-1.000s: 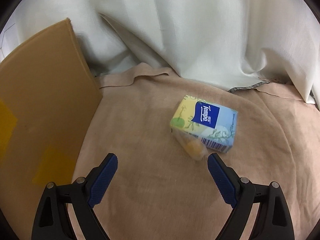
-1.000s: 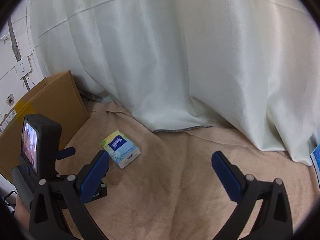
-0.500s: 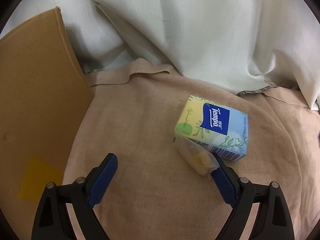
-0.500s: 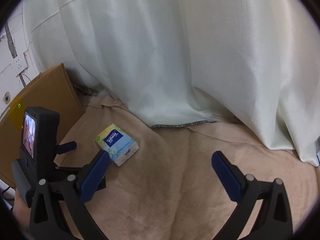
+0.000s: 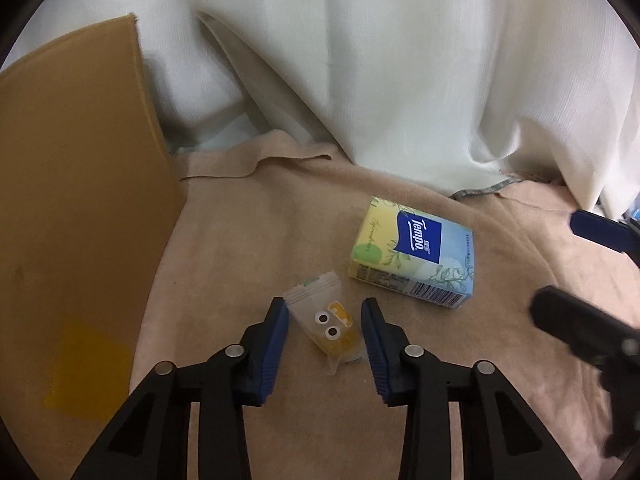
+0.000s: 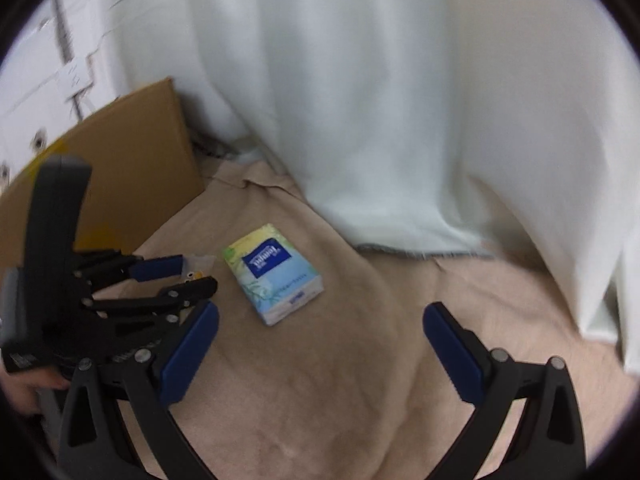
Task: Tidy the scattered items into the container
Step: 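Grasp the small clear packet with the left gripper while the right gripper grasps the Tempo tissue pack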
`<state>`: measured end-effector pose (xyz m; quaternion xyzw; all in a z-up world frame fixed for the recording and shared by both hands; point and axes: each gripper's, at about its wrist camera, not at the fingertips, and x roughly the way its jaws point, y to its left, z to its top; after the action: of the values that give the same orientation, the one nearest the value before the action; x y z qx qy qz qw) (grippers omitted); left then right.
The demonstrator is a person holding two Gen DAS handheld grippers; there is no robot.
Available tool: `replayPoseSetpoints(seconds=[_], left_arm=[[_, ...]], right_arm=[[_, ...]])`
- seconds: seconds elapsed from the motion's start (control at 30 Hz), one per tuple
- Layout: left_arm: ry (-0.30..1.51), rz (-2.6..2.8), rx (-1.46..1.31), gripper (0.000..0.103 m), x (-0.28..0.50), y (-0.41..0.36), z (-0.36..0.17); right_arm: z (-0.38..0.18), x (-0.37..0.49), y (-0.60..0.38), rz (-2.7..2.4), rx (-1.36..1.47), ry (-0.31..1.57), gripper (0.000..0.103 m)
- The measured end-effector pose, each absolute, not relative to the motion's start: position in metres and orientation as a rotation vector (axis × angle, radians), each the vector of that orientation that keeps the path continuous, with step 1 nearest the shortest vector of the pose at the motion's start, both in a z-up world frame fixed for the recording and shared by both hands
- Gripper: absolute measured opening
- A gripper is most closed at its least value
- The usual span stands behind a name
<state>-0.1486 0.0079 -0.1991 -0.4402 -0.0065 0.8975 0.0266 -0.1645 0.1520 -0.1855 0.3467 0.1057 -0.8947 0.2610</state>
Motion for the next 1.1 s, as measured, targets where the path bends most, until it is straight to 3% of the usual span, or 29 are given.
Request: replayPoseSetpoints(seconds=[0.2, 0.6, 0.63, 0.73, 0.9, 1.1], left_arm=[[-0.067, 2.741, -1.363, 0.036, -0.143, -0.002, -0.198], [-0.073, 2.75, -1.4, 0.037, -0.145, -0.017, -0.202], [-0.074, 2.754, -1.401, 0.038, -0.145, -0.018, -0.202], [-0.05, 2.757, -1.406, 0.038, -0.146, -0.019, -0.204], [0.051, 2.771, -1.389, 0.038, -0.146, -0.012, -0.207], [-0.041, 2.753, -1.365, 0.038, -0.143, -0.022, -0.205]], right_arm=[[-0.199, -0.185, 0.118, -2.305, 0.949, 0.417, 0.103], [-0.22, -0.207, 0.098, -2.204, 1.027, 0.43, 0.1], [-0.222, -0.207, 0.096, -2.197, 1.037, 0.439, 0.097], [-0.23, -0.207, 0.091, -2.153, 1.077, 0.448, 0.068], [-0.228, -0.208, 0.099, -2.154, 1.118, 0.358, 0.068], [-0.186, -0.173, 0.132, -2.289, 1.078, 0.269, 0.067]])
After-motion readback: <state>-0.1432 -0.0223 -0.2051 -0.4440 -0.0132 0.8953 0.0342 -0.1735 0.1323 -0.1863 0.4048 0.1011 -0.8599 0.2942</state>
